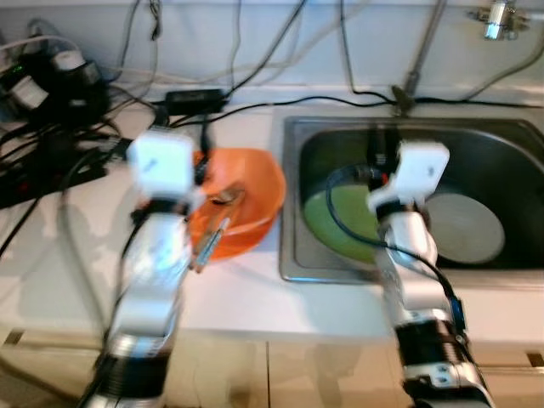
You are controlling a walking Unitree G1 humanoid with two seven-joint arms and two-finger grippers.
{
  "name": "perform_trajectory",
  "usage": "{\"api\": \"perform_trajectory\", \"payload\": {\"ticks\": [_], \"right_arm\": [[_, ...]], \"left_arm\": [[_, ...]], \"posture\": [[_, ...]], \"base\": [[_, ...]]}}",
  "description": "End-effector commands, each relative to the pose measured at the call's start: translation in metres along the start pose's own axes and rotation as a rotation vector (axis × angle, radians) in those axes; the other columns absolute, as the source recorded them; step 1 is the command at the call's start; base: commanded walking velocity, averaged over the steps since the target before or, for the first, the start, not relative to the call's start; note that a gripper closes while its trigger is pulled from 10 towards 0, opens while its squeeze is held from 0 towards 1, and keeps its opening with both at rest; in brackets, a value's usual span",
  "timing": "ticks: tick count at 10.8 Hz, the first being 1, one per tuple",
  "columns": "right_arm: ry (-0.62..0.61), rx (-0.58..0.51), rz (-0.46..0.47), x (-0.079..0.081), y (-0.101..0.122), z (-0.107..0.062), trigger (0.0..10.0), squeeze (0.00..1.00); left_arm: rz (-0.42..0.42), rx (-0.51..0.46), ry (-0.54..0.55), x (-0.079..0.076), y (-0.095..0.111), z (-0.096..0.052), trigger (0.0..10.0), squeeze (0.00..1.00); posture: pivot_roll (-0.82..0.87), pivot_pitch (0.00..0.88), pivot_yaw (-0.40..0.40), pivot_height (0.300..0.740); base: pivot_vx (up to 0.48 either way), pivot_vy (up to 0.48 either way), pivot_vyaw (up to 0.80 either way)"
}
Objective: Kitchen organization
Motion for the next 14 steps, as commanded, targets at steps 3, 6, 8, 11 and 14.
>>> {"api": "perform_trajectory", "payload": {"ticks": [3,6,8,11,14], "right_arm": [[-0.001,-0.041,-0.01,0.003,0.011,0.003,10.0,0.0],[0.004,-0.04,0.001,0.007,0.012,0.004,10.0,0.0],[0.005,-0.036,0.001,0.006,0.011,0.003,10.0,0.0],[0.006,-0.029,0.002,0.007,0.01,0.003,10.0,0.0],[0.009,-0.021,0.003,0.008,0.008,0.003,10.0,0.0]], "left_arm": [[-0.003,-0.022,-0.004,-0.001,-0.001,0.009,10.0,0.0],[-0.012,-0.02,0.039,0.006,-0.004,0.007,10.0,0.0],[-0.015,-0.023,0.053,0.008,-0.003,0.007,10.0,0.0],[-0.017,-0.019,0.075,0.012,-0.004,0.008,10.0,0.0],[-0.014,-0.013,0.09,0.014,-0.006,0.006,10.0,0.0]], "posture": [[0.12,0.0,0.068,0.74],[0.13,0.0,0.059,0.74],[0.13,0.0,0.057,0.74],[0.13,0.0,0.058,0.74],[0.13,0.0,0.054,0.74]], "base": [[0.0,0.0,0.0],[0.0,0.0,0.0],[0.0,0.0,0.0],[-0.169,0.0,0.0],[-0.296,0.0,0.0]]}}
Point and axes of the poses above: a point about 5 cm out from each wrist's last joint towards the gripper, its own z axis pointing out of the wrist towards the gripper, its own y axis along the axis of the wrist's last joint, x = y × z, the point moved 2 cm from there along z, pointing out of the wrist towards the gripper, and after that the axes turned 10 degrees about z, right-handed, at the moved point
